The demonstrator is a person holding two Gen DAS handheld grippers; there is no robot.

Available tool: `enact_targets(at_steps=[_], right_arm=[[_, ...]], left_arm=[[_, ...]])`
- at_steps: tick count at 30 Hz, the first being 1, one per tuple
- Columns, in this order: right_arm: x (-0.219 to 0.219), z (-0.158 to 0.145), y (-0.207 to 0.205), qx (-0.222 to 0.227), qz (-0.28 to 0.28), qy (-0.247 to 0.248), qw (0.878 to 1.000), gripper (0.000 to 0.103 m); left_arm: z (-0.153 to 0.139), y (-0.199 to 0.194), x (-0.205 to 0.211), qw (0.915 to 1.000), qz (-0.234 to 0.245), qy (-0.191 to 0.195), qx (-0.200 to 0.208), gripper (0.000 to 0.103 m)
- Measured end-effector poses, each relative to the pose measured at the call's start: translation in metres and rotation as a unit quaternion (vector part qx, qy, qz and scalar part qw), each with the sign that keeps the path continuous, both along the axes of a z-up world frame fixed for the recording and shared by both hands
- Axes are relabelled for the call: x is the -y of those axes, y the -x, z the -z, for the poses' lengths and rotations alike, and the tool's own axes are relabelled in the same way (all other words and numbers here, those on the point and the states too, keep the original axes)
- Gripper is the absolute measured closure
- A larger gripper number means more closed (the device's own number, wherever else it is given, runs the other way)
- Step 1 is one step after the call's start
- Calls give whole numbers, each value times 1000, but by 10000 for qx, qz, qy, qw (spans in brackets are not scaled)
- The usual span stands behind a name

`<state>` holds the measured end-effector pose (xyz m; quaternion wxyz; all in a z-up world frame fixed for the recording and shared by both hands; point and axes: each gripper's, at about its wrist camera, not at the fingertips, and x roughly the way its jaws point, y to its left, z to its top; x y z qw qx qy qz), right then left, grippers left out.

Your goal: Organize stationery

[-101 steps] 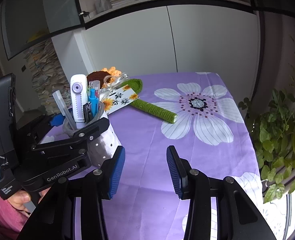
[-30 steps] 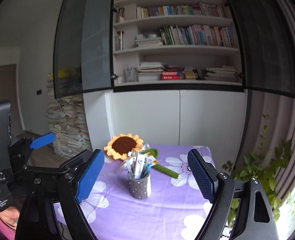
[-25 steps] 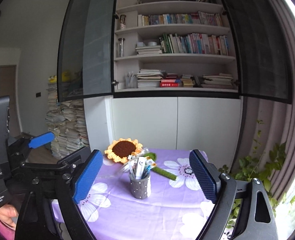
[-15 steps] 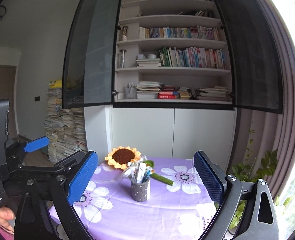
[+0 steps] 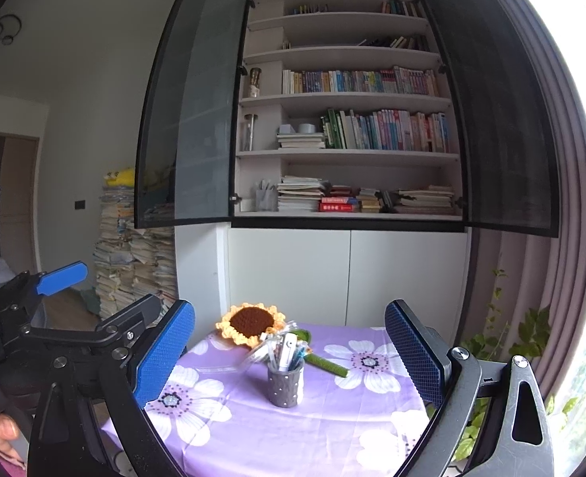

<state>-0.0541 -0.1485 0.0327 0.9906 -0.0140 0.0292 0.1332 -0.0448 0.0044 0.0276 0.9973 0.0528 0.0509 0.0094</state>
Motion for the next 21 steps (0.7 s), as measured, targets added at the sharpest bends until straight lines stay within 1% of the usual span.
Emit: enact_targets(at_steps=[7,21], right_arm=[[2,1,2,12,8,-8,10000,6],[3,5,3,-29,11,-6,10000,6]], left_arm=[[0,5,-1,10000,9,16,63,1],[0,4,1,10000,44,46,0,1]])
